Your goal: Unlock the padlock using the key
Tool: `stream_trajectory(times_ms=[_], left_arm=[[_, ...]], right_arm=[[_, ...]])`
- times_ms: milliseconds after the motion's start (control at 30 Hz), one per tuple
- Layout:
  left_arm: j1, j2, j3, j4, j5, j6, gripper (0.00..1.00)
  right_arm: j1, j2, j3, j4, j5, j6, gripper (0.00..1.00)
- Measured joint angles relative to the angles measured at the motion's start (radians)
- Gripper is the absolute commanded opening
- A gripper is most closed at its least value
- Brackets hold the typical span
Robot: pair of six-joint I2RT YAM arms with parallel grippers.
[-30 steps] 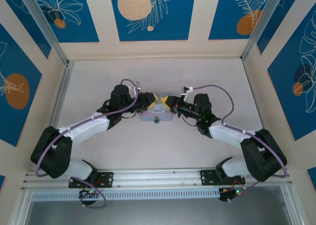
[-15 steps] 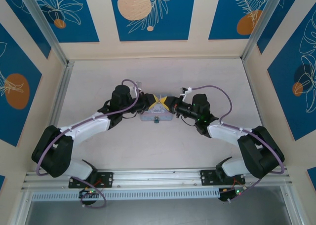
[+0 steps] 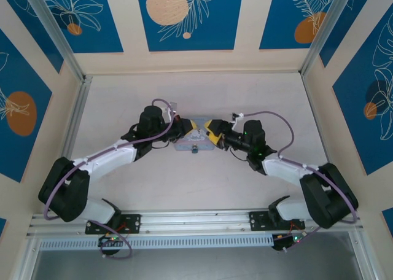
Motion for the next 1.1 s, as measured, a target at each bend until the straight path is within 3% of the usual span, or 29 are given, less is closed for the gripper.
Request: stream_trajectory(times_ms=[200,400,767,1100], left_arm=[[0.001,-0.069,0.034,-0.102,-0.023,0.212,0.0],[0.002,-0.079,0.037,-0.062,0.005,0.296,0.0],[0.002,-0.022,-0.014,0.214,0.055,0.189,0.0],[-0.004,0.014,-0.035,0.356,0.058,0.076,0.0]], right_arm=[[-0.066,-0.225,-0.022,-0.235,0.001,-0.111,0.63],[-0.098,-0.295,0.013,-0.365,-0.031,-0.225,0.62],[-0.103,-0.2,0.079,-0.244,-0.103,-0.264,0.38],[-0.068,-0.072,0.132,-0.086,-0.125,-0.226,0.36]])
